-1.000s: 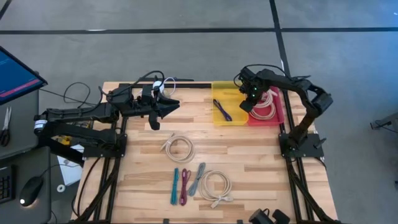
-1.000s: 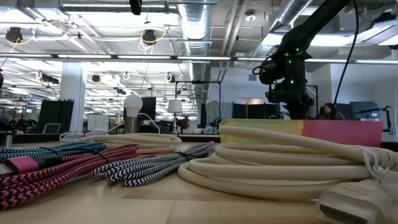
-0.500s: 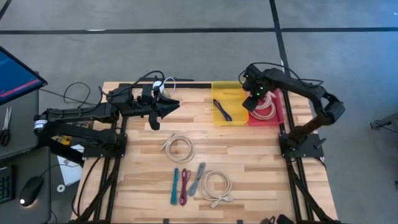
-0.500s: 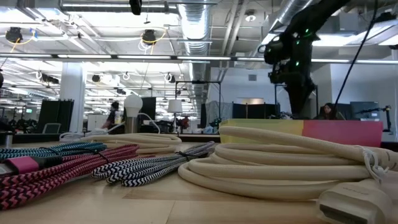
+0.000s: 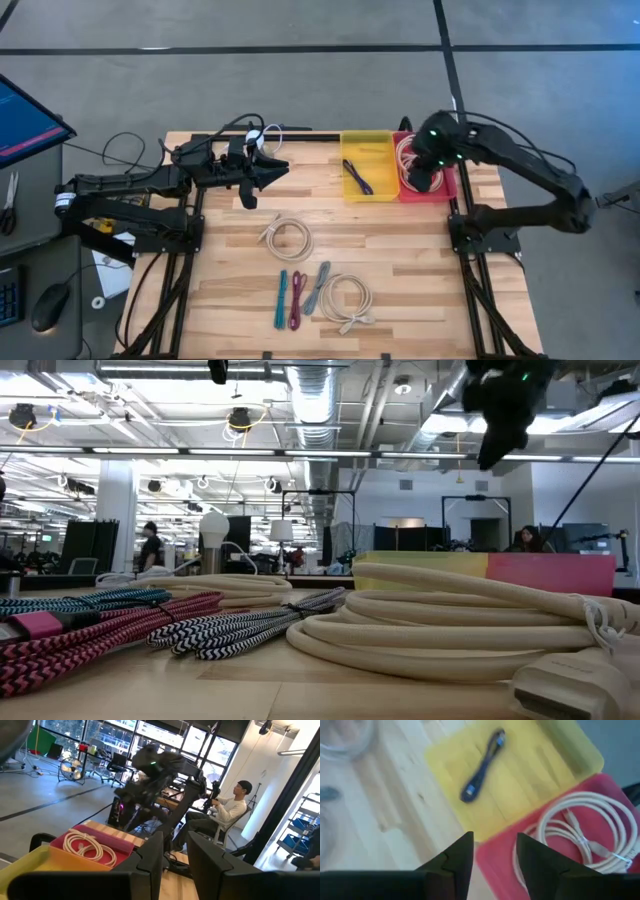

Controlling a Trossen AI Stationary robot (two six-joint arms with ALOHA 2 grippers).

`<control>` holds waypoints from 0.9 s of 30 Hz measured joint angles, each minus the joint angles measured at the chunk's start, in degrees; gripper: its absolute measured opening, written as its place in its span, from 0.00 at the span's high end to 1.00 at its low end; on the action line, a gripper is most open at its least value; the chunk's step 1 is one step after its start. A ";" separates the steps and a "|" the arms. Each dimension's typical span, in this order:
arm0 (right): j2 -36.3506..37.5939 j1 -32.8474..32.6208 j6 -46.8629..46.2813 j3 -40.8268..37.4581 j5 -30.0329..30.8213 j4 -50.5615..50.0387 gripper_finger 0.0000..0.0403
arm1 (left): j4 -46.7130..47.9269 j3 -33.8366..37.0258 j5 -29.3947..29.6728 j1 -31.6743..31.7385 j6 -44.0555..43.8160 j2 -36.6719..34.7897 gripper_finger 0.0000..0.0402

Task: Pick & Place USB Port
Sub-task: Put the white charger cable into the yellow bin

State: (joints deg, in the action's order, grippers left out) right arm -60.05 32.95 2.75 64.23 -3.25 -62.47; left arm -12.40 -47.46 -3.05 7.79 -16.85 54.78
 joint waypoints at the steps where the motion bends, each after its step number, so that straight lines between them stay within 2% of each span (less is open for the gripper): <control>1: 1.34 -1.01 -1.15 0.00 0.00 0.18 0.67 | -0.01 0.00 0.00 0.00 0.02 0.00 0.79; 11: 9.86 -10.44 -10.84 0.00 -0.32 6.86 0.71 | -0.03 0.00 0.01 0.00 0.05 0.00 0.79; 21: 9.42 -21.61 -14.85 0.00 -2.55 13.53 0.71 | -0.42 0.00 0.00 0.00 -0.02 0.00 0.79; 27: 8.92 -25.57 -14.85 -0.04 1.61 18.85 0.71 | -0.48 0.00 0.00 -0.01 -1.63 0.00 0.79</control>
State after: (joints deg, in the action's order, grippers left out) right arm -51.13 7.38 -12.10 64.19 -1.64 -43.61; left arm -12.88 -47.46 -3.05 7.79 -18.48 54.78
